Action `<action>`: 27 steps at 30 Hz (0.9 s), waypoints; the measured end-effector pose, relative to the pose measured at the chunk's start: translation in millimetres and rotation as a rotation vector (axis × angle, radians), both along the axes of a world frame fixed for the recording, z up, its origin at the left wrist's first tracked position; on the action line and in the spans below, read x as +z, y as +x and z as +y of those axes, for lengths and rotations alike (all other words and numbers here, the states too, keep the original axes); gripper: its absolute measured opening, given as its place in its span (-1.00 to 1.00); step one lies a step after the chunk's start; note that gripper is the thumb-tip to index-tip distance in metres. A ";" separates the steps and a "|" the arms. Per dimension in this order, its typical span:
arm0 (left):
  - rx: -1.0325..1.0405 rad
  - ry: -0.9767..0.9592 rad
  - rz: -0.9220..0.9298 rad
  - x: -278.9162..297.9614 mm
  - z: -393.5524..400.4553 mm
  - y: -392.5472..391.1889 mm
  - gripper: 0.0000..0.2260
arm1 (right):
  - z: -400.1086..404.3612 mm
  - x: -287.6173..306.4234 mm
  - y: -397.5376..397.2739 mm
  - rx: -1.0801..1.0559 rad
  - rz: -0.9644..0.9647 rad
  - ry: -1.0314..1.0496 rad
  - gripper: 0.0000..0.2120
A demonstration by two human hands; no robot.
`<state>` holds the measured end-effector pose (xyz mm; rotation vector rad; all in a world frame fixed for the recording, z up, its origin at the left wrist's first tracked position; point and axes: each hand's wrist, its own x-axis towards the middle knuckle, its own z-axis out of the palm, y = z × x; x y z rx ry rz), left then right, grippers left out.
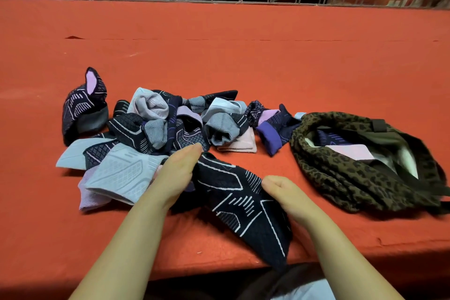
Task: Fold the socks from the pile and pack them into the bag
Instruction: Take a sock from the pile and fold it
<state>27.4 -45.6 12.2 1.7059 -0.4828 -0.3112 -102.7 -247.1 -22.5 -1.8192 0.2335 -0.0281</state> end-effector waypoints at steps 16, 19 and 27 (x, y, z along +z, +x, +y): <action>-0.281 -0.229 -0.228 56.1 -3.0 -18.3 -0.78 | 44.6 87.9 35.4 0.139 -0.375 0.011 -0.93; -0.277 -0.236 -0.238 54.1 2.2 -19.0 -0.79 | 49.2 88.5 33.9 0.151 -0.402 -0.055 -0.80; -0.214 -0.264 -0.151 47.7 9.8 -19.3 -0.80 | 55.9 92.1 31.3 0.166 -0.386 0.018 -0.93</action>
